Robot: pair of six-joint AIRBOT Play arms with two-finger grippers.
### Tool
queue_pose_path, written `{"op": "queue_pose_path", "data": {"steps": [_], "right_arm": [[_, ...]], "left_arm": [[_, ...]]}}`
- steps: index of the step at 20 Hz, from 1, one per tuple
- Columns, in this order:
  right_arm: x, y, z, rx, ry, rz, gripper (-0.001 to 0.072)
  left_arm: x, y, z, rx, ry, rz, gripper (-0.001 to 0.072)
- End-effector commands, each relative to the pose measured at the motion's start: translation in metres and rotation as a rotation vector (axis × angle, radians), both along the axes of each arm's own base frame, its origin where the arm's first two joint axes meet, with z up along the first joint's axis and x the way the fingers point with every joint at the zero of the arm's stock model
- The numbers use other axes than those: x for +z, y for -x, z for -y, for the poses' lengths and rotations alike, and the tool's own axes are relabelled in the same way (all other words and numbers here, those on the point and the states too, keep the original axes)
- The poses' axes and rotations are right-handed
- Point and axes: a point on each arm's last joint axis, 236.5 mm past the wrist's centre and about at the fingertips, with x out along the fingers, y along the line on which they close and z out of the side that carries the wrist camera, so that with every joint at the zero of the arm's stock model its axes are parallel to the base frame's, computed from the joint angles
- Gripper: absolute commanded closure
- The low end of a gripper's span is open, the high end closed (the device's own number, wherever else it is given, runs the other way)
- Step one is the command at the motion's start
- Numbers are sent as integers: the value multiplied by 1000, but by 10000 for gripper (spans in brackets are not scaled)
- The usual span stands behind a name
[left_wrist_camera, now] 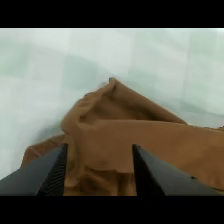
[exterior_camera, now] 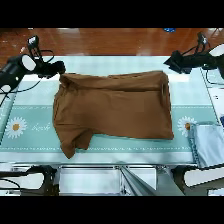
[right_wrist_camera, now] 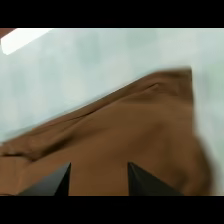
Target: Fold the shirts.
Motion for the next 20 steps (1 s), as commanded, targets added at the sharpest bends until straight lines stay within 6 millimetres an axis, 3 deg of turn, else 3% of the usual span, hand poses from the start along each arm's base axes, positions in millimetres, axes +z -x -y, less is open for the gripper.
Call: {"op": "queue_pose_path", "data": {"steps": [1, 3, 4, 5, 6, 8, 10, 12, 14, 16, 20], "right_arm": [[36, -6, 13, 15, -85, 30, 300], [63, 20, 45, 20, -53, 17, 301], [67, 41, 61, 30, 6, -18, 301], [63, 67, 75, 31, 87, -70, 301], [54, 91, 83, 23, 158, -113, 301], [27, 136, 85, -33, 206, -150, 301], [-3, 180, 68, -104, 153, -134, 300], [-24, 224, 47, -137, 96, -124, 301], [-35, 260, 25, -133, 47, -122, 301], [-36, 281, 7, -118, 16, -108, 301], [-28, 295, -4, -105, 4, -85, 301]], "left_arm": [[17, 12, -35, 11, 10, -130, 199], [31, 41, -83, 17, -6, -231, 199], [31, 62, -103, 10, -10, -283, 199], [26, 86, -119, 45, 34, -340, 200], [17, 109, -122, 80, 115, -376, 200], [-10, 163, -103, 57, 301, -452, 200], [-39, 214, -82, 91, 487, -510, 200], [-62, 252, -69, 128, 612, -554, 199], [-81, 273, -63, 156, 657, -593, 199], [-95, 276, -62, 182, 649, -594, 199], [-104, 269, -51, 148, 595, -588, 200]]}}
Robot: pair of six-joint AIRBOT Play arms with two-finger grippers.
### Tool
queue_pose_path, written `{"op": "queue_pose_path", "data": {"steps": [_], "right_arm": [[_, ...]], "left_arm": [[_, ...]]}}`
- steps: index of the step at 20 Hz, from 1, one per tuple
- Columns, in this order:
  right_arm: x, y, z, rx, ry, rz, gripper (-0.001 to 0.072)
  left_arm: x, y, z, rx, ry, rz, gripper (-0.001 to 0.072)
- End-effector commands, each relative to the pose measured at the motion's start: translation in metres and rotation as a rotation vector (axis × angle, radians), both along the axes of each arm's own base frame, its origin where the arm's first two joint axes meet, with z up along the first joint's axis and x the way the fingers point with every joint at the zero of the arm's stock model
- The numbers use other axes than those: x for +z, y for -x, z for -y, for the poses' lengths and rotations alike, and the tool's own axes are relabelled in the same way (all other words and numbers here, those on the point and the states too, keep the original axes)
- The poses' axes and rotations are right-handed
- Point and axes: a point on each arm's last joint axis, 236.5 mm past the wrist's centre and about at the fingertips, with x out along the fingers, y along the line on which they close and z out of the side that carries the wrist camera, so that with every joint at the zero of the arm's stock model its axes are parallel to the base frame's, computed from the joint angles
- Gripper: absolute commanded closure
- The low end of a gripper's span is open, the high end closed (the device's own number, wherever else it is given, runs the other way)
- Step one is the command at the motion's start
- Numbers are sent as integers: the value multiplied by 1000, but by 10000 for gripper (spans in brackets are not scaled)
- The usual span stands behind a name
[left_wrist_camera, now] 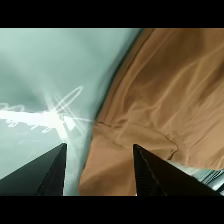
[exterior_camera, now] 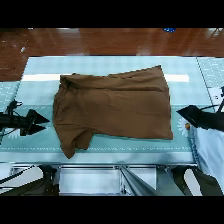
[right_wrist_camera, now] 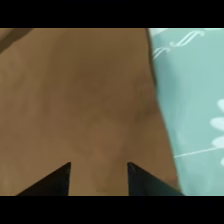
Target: Fold the shirts.
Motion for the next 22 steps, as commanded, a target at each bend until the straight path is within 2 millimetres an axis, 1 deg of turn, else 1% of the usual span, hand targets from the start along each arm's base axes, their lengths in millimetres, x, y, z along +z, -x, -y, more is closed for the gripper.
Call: {"op": "queue_pose_path", "data": {"steps": [1, 4, 6, 7, 8, 9, 10, 11, 12, 13, 14, 15, 16, 17, 18, 22], "right_arm": [[-3, 16, -13, 3, -28, 8, 301], [-2, 15, -12, -17, -35, 8, 301], [-2, 14, -11, -22, -35, 8, 301], [-2, 14, -9, -24, -26, 8, 301], [-2, 15, -6, -31, -14, 2, 301], [-3, 16, 0, -46, -1, -7, 301], [-8, 20, 11, -78, 19, -32, 301], [-17, 30, 27, -121, 56, -87, 301], [-28, 47, 42, -155, 90, -163, 301], [-39, 68, 48, -160, 91, -258, 301], [-49, 87, 42, -128, 51, -345, 301], [-59, 102, 31, -92, 5, -419, 301], [-67, 111, 21, -60, -27, -461, 301], [-72, 115, 13, -43, -63, -488, 301], [-73, 114, 6, -12, -90, -493, 301], [-88, 115, 0, 26, -133, -563, 301]], "left_arm": [[-10, -2, 14, -32, -18, 18, 200], [-17, -11, 27, -62, -48, 16, 200], [-23, -12, 37, -97, -53, 11, 207], [-25, -12, 40, -109, -54, 8, 261], [-26, -13, 42, -117, -57, 8, 342], [-27, -13, 44, -123, -57, 6, 380], [-28, -12, 45, -129, -54, 3, 555], [-28, -12, 45, -132, -54, 4, 689], [-28, -12, 45, -138, -55, 8, 692], [-28, -12, 44, -140, -55, 10, 692], [-28, -12, 44, -138, -56, 11, 692], [-28, -13, 44, -138, -57, 12, 692], [-28, -12, 44, -141, -56, 13, 692], [-28, -12, 44, -141, -56, 12, 692], [-28, -12, 44, -141, -55, 12, 692], [-28, -12, 44, -140, -56, 13, 692]]}}
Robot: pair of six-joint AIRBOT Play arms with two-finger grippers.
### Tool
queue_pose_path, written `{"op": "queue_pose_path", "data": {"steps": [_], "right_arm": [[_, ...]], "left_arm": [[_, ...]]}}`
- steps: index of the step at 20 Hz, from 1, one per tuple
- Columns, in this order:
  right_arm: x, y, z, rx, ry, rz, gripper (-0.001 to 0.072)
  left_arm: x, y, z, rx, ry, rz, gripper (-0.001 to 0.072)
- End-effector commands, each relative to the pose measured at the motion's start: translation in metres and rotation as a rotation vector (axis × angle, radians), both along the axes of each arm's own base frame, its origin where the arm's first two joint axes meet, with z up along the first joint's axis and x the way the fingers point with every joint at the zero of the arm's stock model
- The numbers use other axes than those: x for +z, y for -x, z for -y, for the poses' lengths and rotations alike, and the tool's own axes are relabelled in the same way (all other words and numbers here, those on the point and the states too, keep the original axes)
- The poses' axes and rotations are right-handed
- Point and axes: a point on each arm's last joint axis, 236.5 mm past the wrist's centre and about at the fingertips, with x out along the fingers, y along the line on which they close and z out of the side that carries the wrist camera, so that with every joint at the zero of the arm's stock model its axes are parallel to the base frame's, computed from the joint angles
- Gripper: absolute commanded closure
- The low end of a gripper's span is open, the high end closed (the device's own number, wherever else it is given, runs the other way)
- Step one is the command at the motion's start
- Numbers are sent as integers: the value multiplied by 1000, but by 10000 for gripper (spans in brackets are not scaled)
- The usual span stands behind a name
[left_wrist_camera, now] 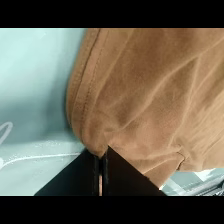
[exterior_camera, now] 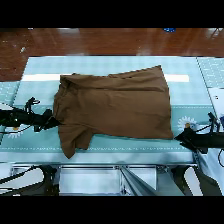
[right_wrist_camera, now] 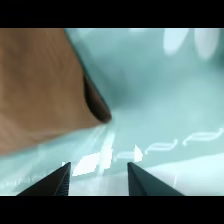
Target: Fold the shirts.
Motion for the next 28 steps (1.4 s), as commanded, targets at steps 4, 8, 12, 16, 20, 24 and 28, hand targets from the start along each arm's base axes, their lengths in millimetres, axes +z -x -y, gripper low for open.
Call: {"op": "queue_pose_path", "data": {"steps": [4, 8, 12, 16, 20, 24, 28], "right_arm": [[-28, -6, 1, -11, -48, -65, 301], [-33, -44, -4, -87, -113, 37, 301], [-38, -58, -15, -109, -195, 61, 301], [-37, -67, -30, -77, -260, 93, 405], [2, -91, -68, 145, -335, 247, 688], [113, -162, -53, 228, -213, 520, 688], [317, -221, -27, 272, 34, 977, 688]], "left_arm": [[-1, -1, -1, -2, -8, 4, 692], [-1, -1, -1, -1, -9, 4, 692], [-1, -1, -1, -1, -9, 4, 691], [-1, -1, -1, -1, -7, 5, 691], [17, -20, 3, 12, 30, 68, 692], [132, -104, 14, 48, 149, 446, 692], [337, -157, 5, 62, 83, 996, 692]]}}
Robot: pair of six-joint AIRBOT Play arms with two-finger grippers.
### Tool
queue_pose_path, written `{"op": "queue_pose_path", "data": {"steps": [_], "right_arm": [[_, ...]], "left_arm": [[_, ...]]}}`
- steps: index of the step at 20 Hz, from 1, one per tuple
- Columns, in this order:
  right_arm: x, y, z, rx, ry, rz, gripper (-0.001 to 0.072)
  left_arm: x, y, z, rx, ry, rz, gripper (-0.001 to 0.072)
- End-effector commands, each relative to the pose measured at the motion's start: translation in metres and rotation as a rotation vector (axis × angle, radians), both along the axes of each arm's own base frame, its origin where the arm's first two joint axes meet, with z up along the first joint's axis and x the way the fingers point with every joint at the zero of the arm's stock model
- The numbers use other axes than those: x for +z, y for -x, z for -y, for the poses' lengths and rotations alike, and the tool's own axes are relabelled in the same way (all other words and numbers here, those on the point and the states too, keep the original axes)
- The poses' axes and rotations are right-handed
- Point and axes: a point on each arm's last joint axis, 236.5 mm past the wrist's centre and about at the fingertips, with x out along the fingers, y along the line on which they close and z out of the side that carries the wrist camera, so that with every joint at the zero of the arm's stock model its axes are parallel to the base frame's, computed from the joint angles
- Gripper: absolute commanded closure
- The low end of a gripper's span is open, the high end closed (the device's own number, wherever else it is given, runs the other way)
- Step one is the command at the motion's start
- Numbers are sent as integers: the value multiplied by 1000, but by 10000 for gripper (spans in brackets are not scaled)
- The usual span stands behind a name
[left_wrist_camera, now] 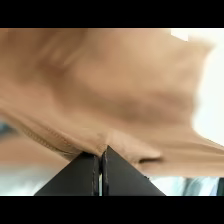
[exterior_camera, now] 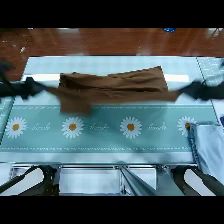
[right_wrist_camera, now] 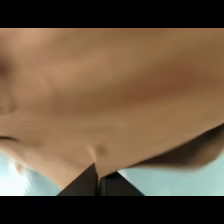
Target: Fold the shirts.
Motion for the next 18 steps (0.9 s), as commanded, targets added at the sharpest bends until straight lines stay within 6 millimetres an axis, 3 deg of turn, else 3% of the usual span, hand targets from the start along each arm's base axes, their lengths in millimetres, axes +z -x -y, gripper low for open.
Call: {"op": "queue_pose_path", "data": {"steps": [1, 3, 5, 7, 9, 11, 14, 16, 18], "right_arm": [[182, -26, 11, -60, 138, 415, 688], [271, -13, 15, -114, 229, 615, 688], [334, 14, 11, -136, 312, 758, 688], [374, 45, 3, -144, 373, 855, 688], [394, 76, 0, -179, 434, 912, 688], [397, 104, 3, -222, 508, 917, 688], [388, 144, 0, -243, 581, 885, 688], [383, 164, -3, -254, 607, 871, 688], [365, 174, 3, -278, 625, 812, 688]], "left_arm": [[182, -19, 4, 26, -55, 464, 692], [272, -3, 8, 38, -150, 681, 693], [346, 25, 12, 71, -266, 870, 692], [393, 56, 9, 124, -354, 975, 692], [426, 90, 6, 185, -440, 1060, 692], [446, 125, 8, 243, -527, 1120, 692], [443, 164, 18, 282, -696, 1109, 692], [435, 190, 4, 340, -839, 1062, 692], [423, 212, -18, 388, -914, 993, 692]]}}
